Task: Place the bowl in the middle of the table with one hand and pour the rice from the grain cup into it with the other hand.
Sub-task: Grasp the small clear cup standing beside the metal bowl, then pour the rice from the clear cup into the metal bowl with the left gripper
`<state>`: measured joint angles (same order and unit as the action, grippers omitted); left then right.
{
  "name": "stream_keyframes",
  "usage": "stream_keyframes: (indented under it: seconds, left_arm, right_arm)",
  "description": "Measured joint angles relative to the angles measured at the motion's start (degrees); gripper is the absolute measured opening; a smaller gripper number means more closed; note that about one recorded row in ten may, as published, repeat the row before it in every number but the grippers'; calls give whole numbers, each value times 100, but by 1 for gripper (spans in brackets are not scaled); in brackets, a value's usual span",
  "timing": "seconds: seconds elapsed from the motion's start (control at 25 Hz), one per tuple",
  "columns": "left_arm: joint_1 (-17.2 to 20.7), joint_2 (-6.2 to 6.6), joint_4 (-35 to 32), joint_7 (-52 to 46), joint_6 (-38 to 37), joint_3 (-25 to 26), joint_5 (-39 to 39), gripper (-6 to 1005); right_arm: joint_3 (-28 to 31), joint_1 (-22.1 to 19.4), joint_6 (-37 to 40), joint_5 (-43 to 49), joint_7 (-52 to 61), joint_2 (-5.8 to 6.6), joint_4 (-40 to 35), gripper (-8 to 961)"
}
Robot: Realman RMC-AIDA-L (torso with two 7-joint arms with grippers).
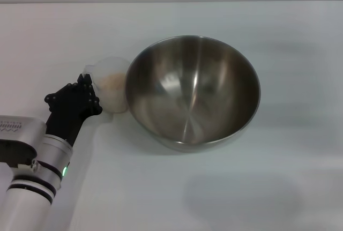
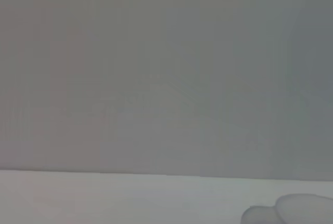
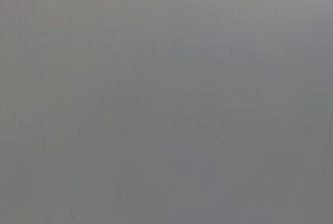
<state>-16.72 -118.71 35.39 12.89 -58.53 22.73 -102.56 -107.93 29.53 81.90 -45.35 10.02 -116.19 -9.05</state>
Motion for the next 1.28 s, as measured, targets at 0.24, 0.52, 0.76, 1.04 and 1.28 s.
stream_keyframes:
  seconds: [0.24,0.52,0.76,1.04,1.28]
  left_arm:
    - [11,6,-41,-60,-63,132,-3,21]
    - [-154,16,-305,634,-1059,352,-12,21]
    - [-405,29,-270,1767,-1674,372,-125,22]
    - [-546,-9,-270,3123,-2152,582,-1258,22]
    - [-641,-39,-219,4295,-2153,498,-1679,22]
  right_arm:
    - [0,0,-3,0,0,0,0,333]
    - [0,0,-8,0,0,0,11,333]
    - [0,7,-8,0,0,0,24,334]
    - [0,2,-3,0,0,0,46,333]
    - [0,-21,24,0,0,1,49,333]
